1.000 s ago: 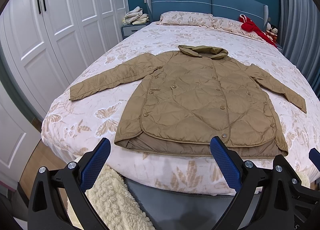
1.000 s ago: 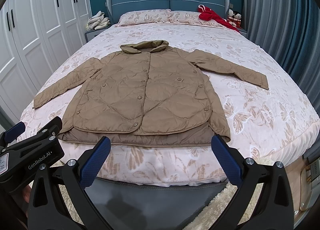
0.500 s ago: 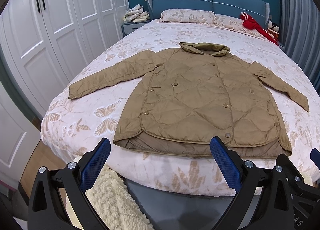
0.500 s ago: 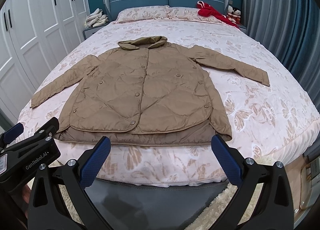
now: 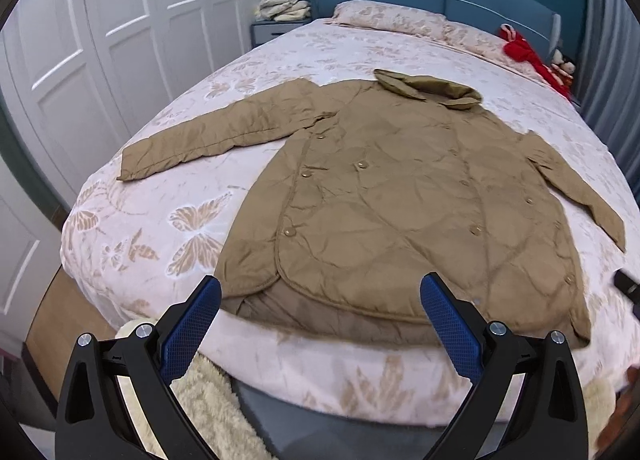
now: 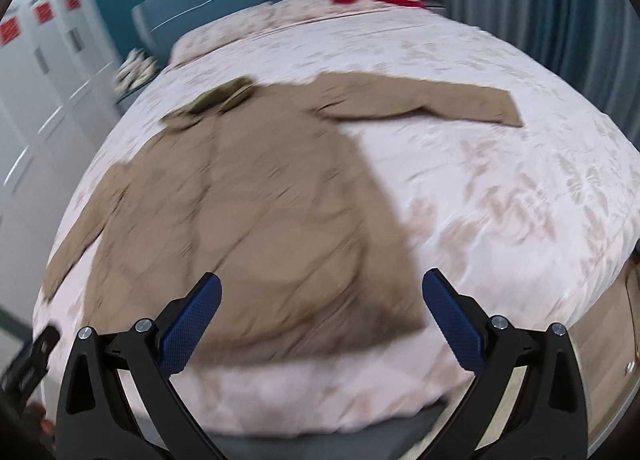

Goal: Fold large clothes
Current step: 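Reach the right tool to the jacket sleeve cuff and grasp it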

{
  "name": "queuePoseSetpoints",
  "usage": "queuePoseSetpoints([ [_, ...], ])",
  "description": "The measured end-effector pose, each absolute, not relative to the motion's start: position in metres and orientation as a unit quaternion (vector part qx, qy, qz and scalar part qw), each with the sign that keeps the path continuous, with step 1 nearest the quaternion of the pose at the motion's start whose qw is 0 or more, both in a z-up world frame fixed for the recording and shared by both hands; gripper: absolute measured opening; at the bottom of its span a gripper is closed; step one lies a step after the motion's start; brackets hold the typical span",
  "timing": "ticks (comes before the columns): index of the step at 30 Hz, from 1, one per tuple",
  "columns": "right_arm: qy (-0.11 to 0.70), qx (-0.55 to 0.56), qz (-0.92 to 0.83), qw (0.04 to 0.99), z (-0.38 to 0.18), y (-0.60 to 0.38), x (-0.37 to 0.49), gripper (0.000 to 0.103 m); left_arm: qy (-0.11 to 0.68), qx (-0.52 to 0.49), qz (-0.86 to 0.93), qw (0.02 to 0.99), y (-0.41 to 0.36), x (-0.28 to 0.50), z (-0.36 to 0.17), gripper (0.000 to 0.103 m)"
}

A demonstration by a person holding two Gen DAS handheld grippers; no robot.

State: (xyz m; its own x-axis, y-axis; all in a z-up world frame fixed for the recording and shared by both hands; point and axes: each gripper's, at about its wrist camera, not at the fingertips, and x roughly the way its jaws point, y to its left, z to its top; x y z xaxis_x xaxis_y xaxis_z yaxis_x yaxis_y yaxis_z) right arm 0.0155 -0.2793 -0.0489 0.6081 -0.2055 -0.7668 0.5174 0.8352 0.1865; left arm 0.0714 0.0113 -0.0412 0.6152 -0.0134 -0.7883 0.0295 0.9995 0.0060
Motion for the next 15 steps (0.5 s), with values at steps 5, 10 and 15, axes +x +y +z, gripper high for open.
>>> queuePoseSetpoints([
  [5, 0.360, 0.242, -0.242, 0.868, -0.054, -0.362, 0.042, 0.098, 0.452, -0.004, 0.001, 0.892, 0.012, 0.105, -0.055, 0.096],
  [10, 0.323, 0.316, -0.270, 0.850, -0.078, -0.463, 0.068, 0.098, 0.452, 0.027, 0.029, 0.891, 0.002, 0.143, -0.065, 0.097],
  [15, 0.318, 0.335, -0.334, 0.822, -0.108, -0.548, 0.098, 0.098, 0.445, 0.059, 0.052, 0.892, -0.013, 0.184, -0.075, 0.097],
])
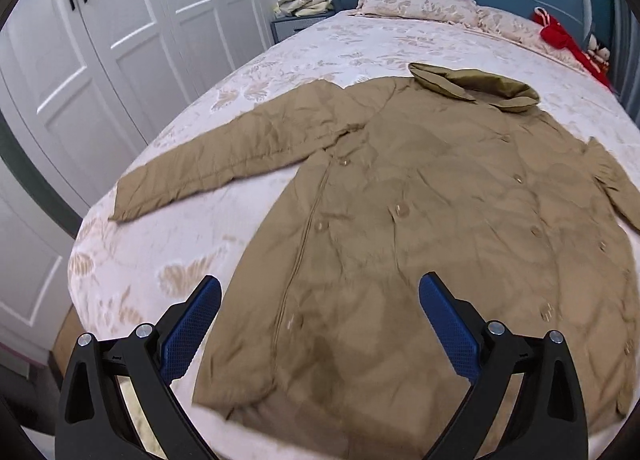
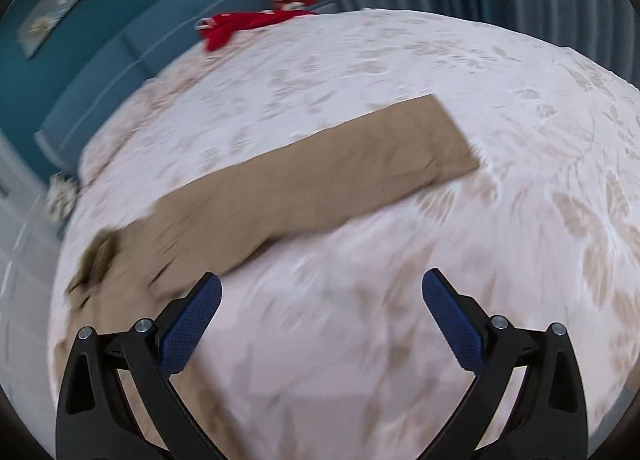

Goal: Fold large clothes

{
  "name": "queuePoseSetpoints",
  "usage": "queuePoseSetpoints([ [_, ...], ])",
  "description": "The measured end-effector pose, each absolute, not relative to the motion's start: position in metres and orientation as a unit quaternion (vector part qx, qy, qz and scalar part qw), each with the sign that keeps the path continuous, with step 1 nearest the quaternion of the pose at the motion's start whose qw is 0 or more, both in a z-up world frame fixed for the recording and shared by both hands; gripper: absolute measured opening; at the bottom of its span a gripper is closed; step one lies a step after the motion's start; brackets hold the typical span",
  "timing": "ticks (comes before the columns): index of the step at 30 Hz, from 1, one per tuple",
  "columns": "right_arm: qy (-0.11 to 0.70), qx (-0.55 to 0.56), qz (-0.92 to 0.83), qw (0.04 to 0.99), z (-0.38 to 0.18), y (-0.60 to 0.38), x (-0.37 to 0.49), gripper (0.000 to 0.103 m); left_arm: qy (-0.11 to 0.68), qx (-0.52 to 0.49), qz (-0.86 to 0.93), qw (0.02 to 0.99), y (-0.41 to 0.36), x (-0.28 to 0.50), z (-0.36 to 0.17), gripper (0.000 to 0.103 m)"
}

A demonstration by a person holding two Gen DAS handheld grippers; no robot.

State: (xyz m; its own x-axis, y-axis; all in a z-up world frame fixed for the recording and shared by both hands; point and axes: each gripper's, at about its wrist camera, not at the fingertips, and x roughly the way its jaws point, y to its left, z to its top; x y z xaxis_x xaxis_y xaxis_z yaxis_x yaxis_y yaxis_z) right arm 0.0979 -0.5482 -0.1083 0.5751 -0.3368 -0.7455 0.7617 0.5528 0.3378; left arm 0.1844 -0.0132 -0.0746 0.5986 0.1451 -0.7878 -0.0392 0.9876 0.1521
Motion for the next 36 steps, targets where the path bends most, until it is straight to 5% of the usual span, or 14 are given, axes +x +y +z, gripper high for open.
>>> queuePoseSetpoints([
  [10, 0.303, 0.392, -0.371, 0.785, -0.169, -0.634, 0.123, 0.092, 0.446, 0.077, 0.077, 0.888, -0.039, 0.235, -0.101, 0.097],
  [15, 0.276, 0.399, -0.384, 0.786, -0.168, -0.646, 0.126, 0.049, 0.452, 0.054, 0.087, 0.886, -0.037, 0.246, -0.114, 0.097],
  [16, 0.274, 0.404, -0.376, 0.788, -0.168, -0.648, 0.129, 0.023, 0.454, 0.054, 0.085, 0.885, -0.039, 0.247, -0.115, 0.096],
  [17, 0.277, 0.406, -0.371, 0.788, -0.167, -0.650, 0.133, 0.009, 0.457, 0.056, 0.082, 0.884, -0.039, 0.249, -0.116, 0.096],
  [28, 0.231, 0.246, -0.157, 0.928, -0.029, -0.496, 0.239, 0.003, 0.448, 0.058, 0.095, 0.887, -0.026, 0.257, -0.112, 0.097],
  [36, 0.312, 0.181, 0.050, 0.931, -0.036, -0.318, 0.313, 0.003, 0.457, 0.040, 0.102, 0.883, -0.003, 0.263, -0.117, 0.098],
])
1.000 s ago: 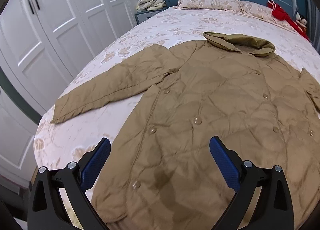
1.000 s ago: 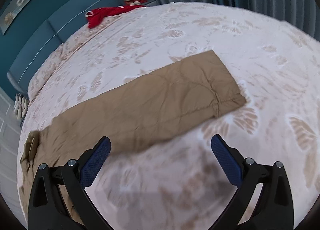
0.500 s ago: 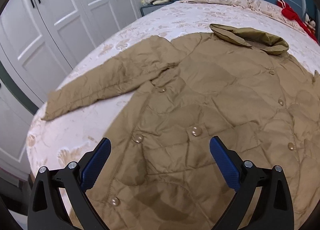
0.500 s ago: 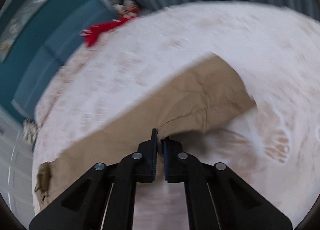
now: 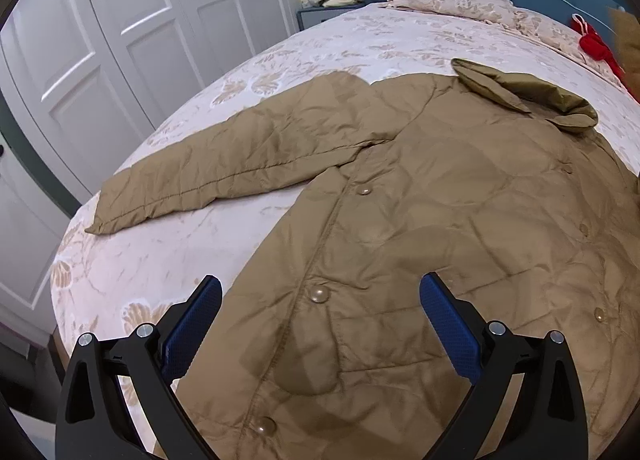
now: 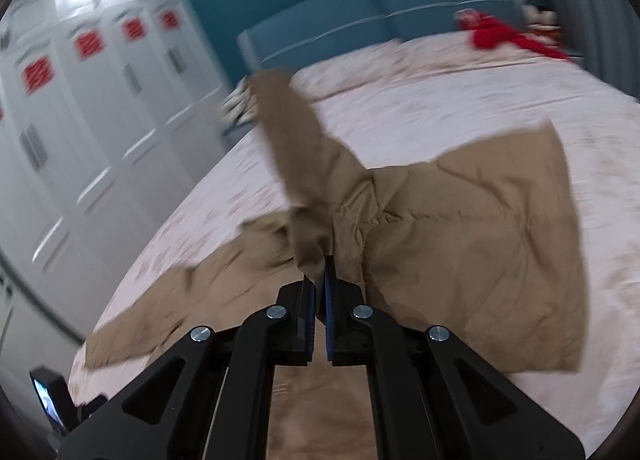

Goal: Fold large clothes

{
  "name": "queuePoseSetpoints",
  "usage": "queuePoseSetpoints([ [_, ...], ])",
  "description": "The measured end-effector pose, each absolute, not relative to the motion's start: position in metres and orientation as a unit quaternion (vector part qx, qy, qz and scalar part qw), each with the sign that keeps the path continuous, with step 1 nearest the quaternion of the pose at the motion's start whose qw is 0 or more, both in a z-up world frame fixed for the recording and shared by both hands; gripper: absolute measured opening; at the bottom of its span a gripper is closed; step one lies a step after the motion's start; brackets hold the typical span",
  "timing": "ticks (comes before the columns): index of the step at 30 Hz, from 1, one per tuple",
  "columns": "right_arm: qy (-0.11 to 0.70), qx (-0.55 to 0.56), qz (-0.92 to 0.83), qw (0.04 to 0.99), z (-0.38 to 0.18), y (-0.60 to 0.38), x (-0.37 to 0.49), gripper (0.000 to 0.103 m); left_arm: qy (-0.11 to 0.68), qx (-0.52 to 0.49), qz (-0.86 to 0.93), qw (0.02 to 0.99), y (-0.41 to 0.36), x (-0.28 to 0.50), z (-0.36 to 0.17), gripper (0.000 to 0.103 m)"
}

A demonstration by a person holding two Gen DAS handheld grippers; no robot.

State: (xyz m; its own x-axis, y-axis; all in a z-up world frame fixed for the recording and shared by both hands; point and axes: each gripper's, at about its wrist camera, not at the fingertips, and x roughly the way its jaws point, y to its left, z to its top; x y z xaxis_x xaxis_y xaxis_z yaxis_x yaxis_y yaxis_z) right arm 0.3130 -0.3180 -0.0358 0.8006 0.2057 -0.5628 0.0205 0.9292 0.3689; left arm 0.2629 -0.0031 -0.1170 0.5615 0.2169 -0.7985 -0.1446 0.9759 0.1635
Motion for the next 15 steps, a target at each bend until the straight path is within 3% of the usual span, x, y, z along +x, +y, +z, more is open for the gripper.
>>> queuePoseSetpoints([
  [3, 0.346, 0.171, 0.087, 0.919, -0.057, -0.272, 0.328, 0.003, 0.457, 0.030, 0.107, 0.882, 0.006, 0.268, -0.118, 0.098],
  [6, 0.387, 0.152, 0.115, 0.902, -0.086, -0.234, 0.341, 0.009, 0.456, 0.019, 0.107, 0.883, 0.013, 0.275, -0.117, 0.098],
  [10, 0.408, 0.152, 0.131, 0.891, -0.103, -0.214, 0.329, 0.038, 0.456, -0.007, 0.087, 0.886, 0.014, 0.289, -0.111, 0.098],
  [15, 0.382, 0.183, 0.082, 0.902, -0.091, -0.247, 0.289, 0.052, 0.461, -0.052, 0.045, 0.884, 0.001, 0.314, -0.107, 0.098],
])
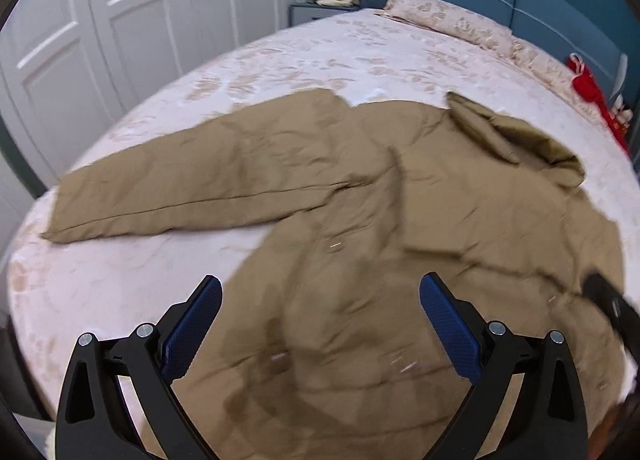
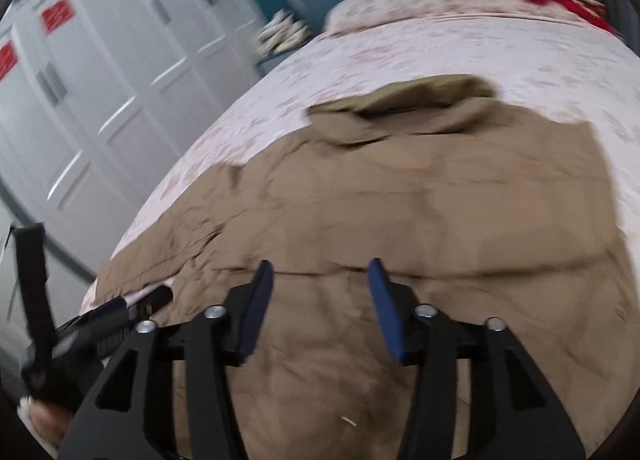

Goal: Fold large clothes

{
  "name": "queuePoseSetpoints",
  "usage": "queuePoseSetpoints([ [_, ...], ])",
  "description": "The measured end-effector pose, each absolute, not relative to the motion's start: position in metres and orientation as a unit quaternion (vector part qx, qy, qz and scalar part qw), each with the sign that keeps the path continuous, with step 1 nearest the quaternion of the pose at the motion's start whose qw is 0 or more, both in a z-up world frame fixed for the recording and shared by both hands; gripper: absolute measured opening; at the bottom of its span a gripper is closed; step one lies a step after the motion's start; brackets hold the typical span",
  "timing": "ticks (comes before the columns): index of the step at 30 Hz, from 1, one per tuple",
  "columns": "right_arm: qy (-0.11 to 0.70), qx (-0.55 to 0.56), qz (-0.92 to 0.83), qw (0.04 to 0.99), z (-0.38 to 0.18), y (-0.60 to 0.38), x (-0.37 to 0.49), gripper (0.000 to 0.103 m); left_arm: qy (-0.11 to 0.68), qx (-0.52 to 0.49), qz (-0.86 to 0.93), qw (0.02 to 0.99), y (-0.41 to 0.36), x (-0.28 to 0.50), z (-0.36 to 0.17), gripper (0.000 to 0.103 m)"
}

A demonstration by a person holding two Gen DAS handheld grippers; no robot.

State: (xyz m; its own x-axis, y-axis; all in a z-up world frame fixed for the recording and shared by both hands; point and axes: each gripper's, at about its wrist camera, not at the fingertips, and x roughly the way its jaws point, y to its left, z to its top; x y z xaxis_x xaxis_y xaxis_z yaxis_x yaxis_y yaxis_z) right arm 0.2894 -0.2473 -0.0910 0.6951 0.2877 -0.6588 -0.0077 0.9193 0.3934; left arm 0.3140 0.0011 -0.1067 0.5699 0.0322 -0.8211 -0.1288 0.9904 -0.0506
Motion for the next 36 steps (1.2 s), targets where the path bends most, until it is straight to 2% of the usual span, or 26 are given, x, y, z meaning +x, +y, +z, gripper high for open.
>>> queuePoseSetpoints([
  [7, 0.380, 0.290, -0.043, 0.877, -0.116, -0.353, 0.260, 0.054, 0.509, -0.163, -0.014, 0.845, -0.023, 0.368, -0.128, 0.098],
  [9, 0.372, 0.330, -0.060, 0.865, -0.126, -0.383, 0.258, 0.054, 0.525, -0.199, -0.017, 0.827, -0.026, 0.379, -0.136, 0.094],
  [10, 0.368, 0.344, -0.068, 0.861, -0.129, -0.393, 0.259, 0.054, 0.527, -0.212, -0.017, 0.823, -0.027, 0.382, -0.138, 0.087],
  [11, 0.362, 0.364, -0.072, 0.855, -0.134, -0.404, 0.264, 0.054, 0.529, -0.222, -0.016, 0.819, -0.028, 0.385, -0.141, 0.073],
  [12, 0.358, 0.378, -0.075, 0.850, -0.138, -0.412, 0.267, 0.054, 0.531, -0.223, -0.014, 0.817, -0.029, 0.388, -0.142, 0.066],
  [14, 0.352, 0.407, -0.079, 0.840, -0.147, -0.423, 0.277, 0.054, 0.529, -0.209, -0.004, 0.822, -0.032, 0.393, -0.142, 0.042],
  [15, 0.347, 0.425, -0.083, 0.832, -0.154, -0.431, 0.284, 0.054, 0.524, -0.195, -0.001, 0.829, -0.035, 0.394, -0.139, 0.033],
  [16, 0.344, 0.437, -0.084, 0.827, -0.158, -0.436, 0.287, 0.049, 0.515, -0.171, 0.001, 0.840, -0.038, 0.395, -0.134, 0.015],
  [17, 0.341, 0.446, -0.081, 0.824, -0.160, -0.438, 0.290, 0.036, 0.509, -0.154, 0.000, 0.847, -0.040, 0.397, -0.131, 0.003],
  [18, 0.343, 0.450, -0.085, 0.820, -0.164, -0.441, 0.297, 0.025, 0.503, -0.144, -0.001, 0.852, -0.040, 0.398, -0.127, 0.002],
  [19, 0.348, 0.447, -0.086, 0.820, -0.164, -0.443, 0.300, 0.009, 0.491, -0.130, 0.000, 0.861, -0.040, 0.397, -0.120, 0.002],
  [20, 0.343, 0.445, -0.083, 0.823, -0.159, -0.444, 0.301, 0.005, 0.481, -0.123, -0.001, 0.868, -0.040, 0.397, -0.114, 0.002],
  [23, 0.301, 0.384, -0.079, 0.870, -0.117, -0.433, 0.289, 0.003, 0.445, -0.100, 0.003, 0.890, -0.035, 0.389, -0.097, 0.002],
  [25, 0.303, 0.324, -0.089, 0.892, -0.105, -0.421, 0.286, 0.003, 0.438, -0.070, 0.008, 0.896, -0.038, 0.386, -0.103, 0.002],
  [27, 0.346, 0.267, -0.116, 0.892, -0.119, -0.411, 0.297, 0.003, 0.453, -0.046, 0.015, 0.890, -0.045, 0.386, -0.122, 0.002],
  [30, 0.399, 0.256, -0.129, 0.871, -0.152, -0.408, 0.307, 0.002, 0.471, -0.026, 0.027, 0.881, -0.051, 0.385, -0.153, 0.002],
  [36, 0.418, 0.235, -0.141, 0.866, -0.167, -0.404, 0.305, 0.004, 0.465, 0.032, 0.050, 0.883, -0.064, 0.385, -0.161, 0.003],
])
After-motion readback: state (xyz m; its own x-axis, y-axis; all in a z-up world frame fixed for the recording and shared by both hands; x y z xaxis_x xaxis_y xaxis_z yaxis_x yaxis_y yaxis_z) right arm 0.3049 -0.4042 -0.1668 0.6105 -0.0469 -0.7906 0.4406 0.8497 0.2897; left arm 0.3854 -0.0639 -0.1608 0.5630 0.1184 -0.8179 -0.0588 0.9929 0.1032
